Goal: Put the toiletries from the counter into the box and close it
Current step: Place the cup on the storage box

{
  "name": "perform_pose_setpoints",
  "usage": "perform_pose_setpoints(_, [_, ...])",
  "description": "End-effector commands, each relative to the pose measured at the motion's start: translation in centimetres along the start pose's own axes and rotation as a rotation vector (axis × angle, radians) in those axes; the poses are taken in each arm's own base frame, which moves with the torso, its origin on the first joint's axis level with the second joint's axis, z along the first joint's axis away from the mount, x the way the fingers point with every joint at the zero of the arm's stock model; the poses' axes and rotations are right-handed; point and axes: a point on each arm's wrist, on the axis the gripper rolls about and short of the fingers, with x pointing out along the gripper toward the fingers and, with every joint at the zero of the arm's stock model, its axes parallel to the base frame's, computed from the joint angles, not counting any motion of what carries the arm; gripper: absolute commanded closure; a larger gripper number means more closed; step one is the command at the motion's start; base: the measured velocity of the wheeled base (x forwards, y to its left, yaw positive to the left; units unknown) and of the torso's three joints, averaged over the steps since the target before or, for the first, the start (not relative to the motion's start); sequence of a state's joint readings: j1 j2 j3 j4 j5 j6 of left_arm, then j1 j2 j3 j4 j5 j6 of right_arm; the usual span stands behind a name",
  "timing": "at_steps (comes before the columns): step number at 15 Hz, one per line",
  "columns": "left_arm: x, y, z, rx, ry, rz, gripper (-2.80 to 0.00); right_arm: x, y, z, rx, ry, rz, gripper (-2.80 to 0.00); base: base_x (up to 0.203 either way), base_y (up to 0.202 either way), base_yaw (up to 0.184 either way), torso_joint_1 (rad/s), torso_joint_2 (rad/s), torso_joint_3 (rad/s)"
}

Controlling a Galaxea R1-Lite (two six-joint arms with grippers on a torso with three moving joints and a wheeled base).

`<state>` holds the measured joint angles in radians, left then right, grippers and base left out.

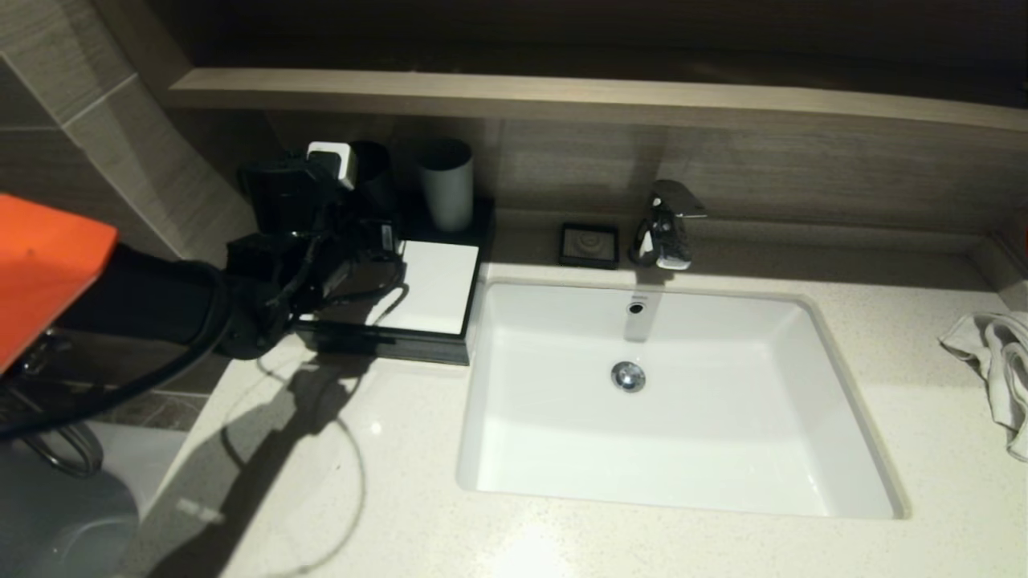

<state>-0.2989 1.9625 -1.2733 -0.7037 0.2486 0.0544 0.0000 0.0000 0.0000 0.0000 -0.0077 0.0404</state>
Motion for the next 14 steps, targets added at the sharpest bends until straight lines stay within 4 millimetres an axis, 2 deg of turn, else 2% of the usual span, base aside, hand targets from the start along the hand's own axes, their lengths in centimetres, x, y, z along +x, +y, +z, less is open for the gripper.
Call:
perform_pose_setpoints(1, [0.9, 0.2, 0.2, -0.007, -0.012, 0.013, 0.00, 0.0, 0.0, 0.0, 0.001, 0.000, 0.000, 0.00, 0.000, 0.000, 0.000, 0.000, 0.00, 0.000])
perform_pose_setpoints(6, [2.2, 0.9, 1.0, -0.032, -0.023, 0.033, 0.00, 0.0, 0.0, 0.0, 0.000, 0.000, 0.000, 0.00, 0.000, 0.000, 0.000, 0.000, 0.00, 0.000])
perform_pose_setpoints(14, [2.9, 0.8, 1.6, -0.043, -0.034, 0.030, 0.00, 0.0, 0.0, 0.0, 0.001, 0.000, 0.000, 0.00, 0.000, 0.000, 0.000, 0.000, 0.00, 0.000])
